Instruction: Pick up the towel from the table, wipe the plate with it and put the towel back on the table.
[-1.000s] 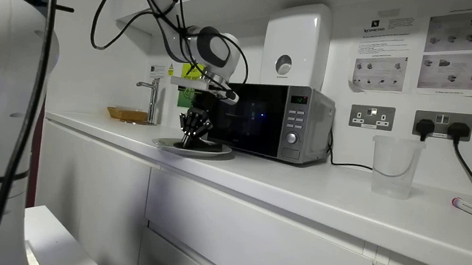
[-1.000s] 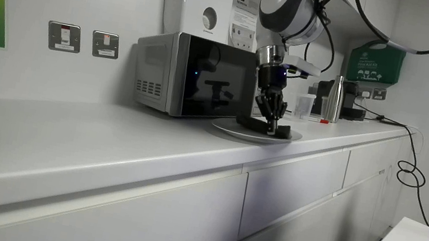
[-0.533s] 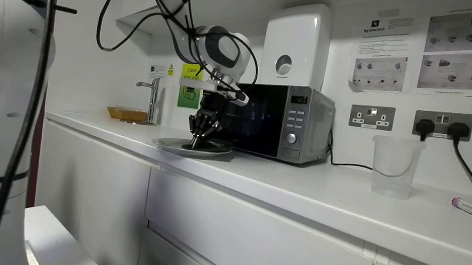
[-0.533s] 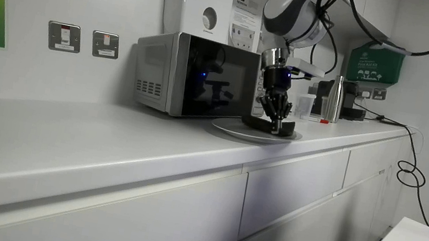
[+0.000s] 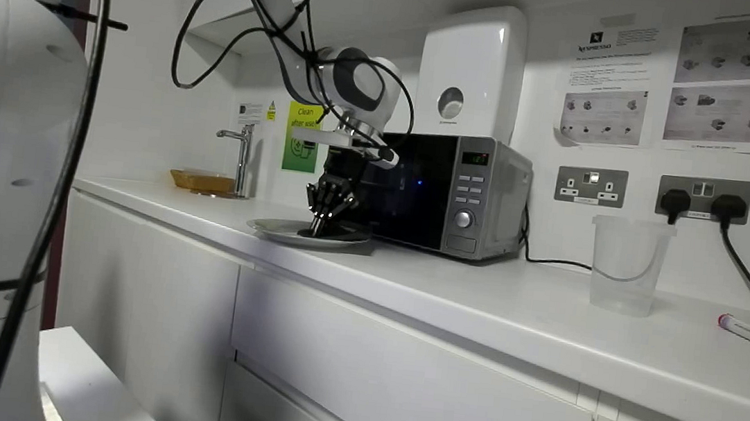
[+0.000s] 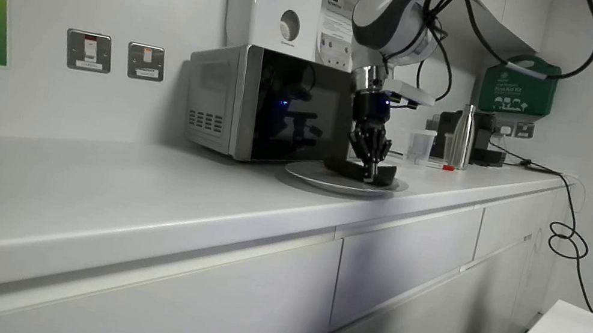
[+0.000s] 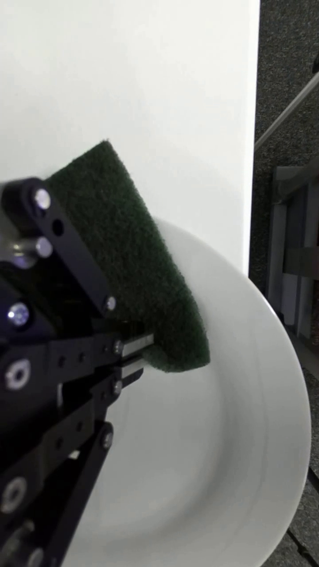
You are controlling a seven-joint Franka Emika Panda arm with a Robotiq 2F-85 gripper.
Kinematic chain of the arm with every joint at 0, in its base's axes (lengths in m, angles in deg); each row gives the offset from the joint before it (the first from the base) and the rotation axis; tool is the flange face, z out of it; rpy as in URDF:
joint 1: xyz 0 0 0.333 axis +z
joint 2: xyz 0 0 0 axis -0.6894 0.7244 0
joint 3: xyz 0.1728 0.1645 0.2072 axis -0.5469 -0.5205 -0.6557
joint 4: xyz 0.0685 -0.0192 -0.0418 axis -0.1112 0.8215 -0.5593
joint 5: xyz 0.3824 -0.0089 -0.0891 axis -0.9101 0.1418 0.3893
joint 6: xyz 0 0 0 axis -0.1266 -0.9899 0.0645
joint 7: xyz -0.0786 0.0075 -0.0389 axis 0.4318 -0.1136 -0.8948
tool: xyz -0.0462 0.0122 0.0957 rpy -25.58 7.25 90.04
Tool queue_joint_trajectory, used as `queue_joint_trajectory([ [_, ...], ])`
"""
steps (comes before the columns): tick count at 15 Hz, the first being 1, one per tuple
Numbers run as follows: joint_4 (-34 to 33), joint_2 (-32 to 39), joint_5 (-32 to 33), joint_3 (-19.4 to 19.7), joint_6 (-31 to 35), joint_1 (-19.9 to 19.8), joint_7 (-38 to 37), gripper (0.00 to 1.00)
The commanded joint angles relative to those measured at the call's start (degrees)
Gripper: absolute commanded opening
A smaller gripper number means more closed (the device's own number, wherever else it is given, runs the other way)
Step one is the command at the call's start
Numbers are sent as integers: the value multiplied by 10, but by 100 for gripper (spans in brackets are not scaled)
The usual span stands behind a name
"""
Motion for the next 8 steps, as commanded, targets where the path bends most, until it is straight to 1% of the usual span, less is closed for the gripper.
queue_joint_trajectory([
  [1,-32,41,10,-11,-5,7,-3,1],
  [8,-49,52,14,-26,-6,20,-2,1],
])
